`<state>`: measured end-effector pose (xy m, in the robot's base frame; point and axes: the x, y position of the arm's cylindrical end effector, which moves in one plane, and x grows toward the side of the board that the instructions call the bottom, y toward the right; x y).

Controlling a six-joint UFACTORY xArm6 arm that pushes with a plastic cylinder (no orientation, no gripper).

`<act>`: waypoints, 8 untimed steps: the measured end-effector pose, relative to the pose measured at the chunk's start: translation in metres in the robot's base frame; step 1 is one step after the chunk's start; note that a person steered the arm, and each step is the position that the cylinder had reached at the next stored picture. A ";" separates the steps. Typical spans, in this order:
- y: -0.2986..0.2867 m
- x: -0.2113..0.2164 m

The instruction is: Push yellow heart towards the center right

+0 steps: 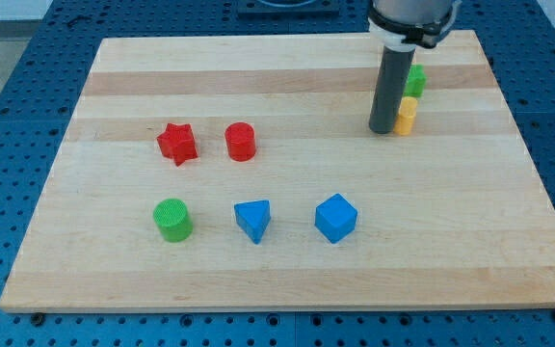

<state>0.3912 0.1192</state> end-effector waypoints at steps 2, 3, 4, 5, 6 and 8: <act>-0.026 -0.034; -0.006 -0.040; 0.011 -0.040; 0.016 -0.039; 0.021 -0.034; 0.008 -0.037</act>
